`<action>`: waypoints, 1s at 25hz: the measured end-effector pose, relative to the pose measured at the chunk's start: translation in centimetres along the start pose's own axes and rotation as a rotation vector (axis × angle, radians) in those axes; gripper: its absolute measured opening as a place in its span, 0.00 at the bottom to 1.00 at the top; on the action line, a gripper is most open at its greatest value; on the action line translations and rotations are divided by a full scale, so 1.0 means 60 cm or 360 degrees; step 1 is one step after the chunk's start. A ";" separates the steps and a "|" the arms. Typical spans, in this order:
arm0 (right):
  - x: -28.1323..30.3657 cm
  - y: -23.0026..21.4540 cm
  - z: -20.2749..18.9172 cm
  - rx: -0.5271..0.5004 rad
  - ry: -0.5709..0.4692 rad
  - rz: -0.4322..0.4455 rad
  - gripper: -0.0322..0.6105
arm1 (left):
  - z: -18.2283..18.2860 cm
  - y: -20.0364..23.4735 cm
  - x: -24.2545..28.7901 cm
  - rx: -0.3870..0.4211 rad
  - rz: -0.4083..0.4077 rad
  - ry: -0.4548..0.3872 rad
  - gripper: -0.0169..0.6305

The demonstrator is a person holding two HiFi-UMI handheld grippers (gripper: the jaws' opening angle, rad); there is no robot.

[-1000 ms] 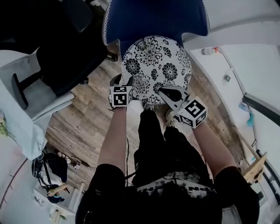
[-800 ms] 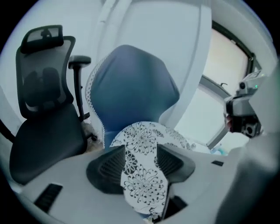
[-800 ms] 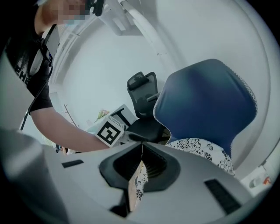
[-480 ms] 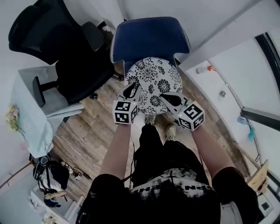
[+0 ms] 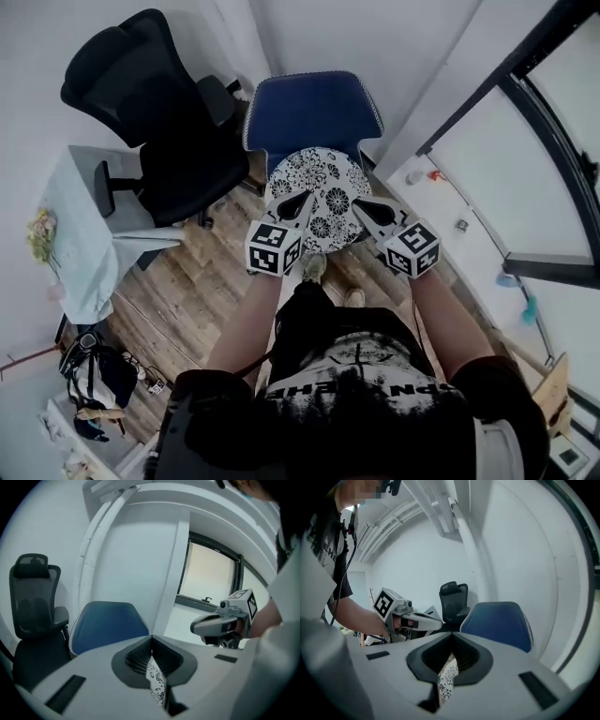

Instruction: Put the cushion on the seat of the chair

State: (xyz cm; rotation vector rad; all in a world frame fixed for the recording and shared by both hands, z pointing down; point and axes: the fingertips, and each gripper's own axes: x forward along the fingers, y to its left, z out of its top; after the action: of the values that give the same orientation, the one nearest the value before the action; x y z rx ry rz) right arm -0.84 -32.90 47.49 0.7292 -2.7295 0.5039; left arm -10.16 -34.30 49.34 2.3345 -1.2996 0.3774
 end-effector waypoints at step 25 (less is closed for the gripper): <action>-0.147 0.036 0.205 -0.0200 -0.0349 -0.0049 0.08 | 0.207 -0.159 -0.099 0.0396 -0.0016 -0.0182 0.05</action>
State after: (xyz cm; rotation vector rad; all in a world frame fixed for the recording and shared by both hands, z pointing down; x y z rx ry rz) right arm 3.34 -32.25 32.77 0.8368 -2.9137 0.2555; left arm -4.82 -31.74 33.68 2.6020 -1.3603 0.4295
